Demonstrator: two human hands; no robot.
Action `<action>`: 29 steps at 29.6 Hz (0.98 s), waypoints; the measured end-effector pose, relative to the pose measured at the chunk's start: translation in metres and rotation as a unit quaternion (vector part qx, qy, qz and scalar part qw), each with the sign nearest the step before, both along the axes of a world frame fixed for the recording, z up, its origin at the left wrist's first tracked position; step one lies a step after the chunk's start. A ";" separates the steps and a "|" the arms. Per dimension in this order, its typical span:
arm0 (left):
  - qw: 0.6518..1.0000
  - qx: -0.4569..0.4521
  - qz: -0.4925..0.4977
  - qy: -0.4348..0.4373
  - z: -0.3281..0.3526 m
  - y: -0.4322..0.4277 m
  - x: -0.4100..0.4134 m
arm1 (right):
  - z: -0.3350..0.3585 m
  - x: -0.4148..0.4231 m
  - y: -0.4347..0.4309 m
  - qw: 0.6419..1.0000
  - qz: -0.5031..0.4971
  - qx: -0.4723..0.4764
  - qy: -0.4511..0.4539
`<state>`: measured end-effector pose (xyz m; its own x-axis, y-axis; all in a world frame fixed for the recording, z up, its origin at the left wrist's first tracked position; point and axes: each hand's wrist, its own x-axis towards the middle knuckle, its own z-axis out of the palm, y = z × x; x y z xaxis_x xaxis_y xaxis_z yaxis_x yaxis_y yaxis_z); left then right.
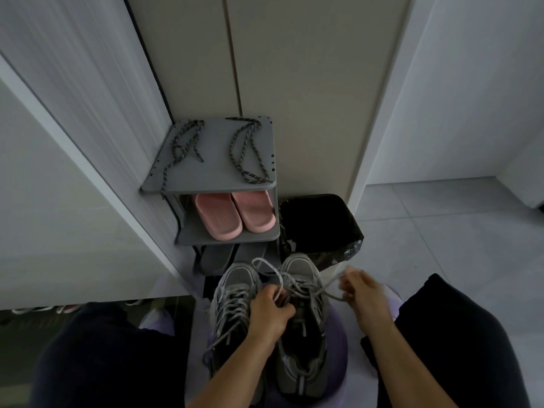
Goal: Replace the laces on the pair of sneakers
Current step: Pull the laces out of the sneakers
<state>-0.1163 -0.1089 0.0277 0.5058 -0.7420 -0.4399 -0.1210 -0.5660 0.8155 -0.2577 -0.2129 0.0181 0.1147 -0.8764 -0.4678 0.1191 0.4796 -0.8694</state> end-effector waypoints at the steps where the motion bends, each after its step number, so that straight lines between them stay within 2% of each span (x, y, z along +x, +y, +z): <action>1: 1.000 -0.002 0.003 -0.004 0.001 0.002 -0.001 | -0.003 0.004 0.006 0.996 0.084 0.002 0.021; 3: 1.000 -0.008 0.008 -0.013 0.002 0.005 -0.002 | -0.013 0.012 0.021 0.973 0.218 -0.012 0.073; 4: 1.000 -0.009 0.010 -0.015 0.003 0.005 -0.002 | -0.017 0.016 0.027 0.966 0.237 -0.025 0.097; 6: 1.000 -0.005 0.012 -0.009 0.004 0.006 -0.002 | -0.017 0.020 0.030 0.972 0.200 -0.046 0.113; 9: 1.000 0.003 0.011 -0.005 0.005 0.005 0.000 | -0.009 0.019 0.021 0.996 0.081 0.026 0.015; 10: 1.000 0.006 0.011 -0.003 0.006 0.004 0.000 | -0.008 0.017 0.017 0.995 0.084 0.029 0.035; 11: 1.000 0.007 0.010 -0.003 0.006 0.005 0.000 | -0.010 0.015 0.016 0.987 0.127 0.012 0.095; 13: 1.000 0.006 0.013 -0.007 0.006 0.005 -0.002 | -0.013 0.016 0.021 0.947 0.243 -0.041 0.206; 14: 1.000 0.004 0.014 -0.010 0.006 0.005 -0.003 | -0.014 0.019 0.027 0.934 0.268 -0.063 0.229; 18: 0.999 0.008 -0.008 -0.036 0.007 0.003 -0.003 | -0.015 0.030 0.031 0.921 0.229 -0.161 0.270; 19: 0.999 0.012 -0.013 -0.040 0.007 0.003 -0.002 | -0.015 0.032 0.029 0.934 0.196 -0.160 0.253; 21: 0.998 0.018 -0.019 -0.050 0.007 0.002 -0.001 | -0.017 0.031 0.022 0.982 0.089 -0.079 0.146; 22: 0.998 0.021 -0.022 -0.053 0.007 0.002 0.000 | -0.017 0.030 0.020 0.993 0.056 -0.037 0.099; 26: 0.996 0.025 -0.061 -0.056 0.011 0.004 0.006 | -0.019 0.028 0.017 0.996 0.046 0.028 0.064; 29: 0.989 0.044 -0.111 -0.091 0.014 0.001 0.010 | -0.023 0.027 0.017 0.994 0.007 0.109 -0.012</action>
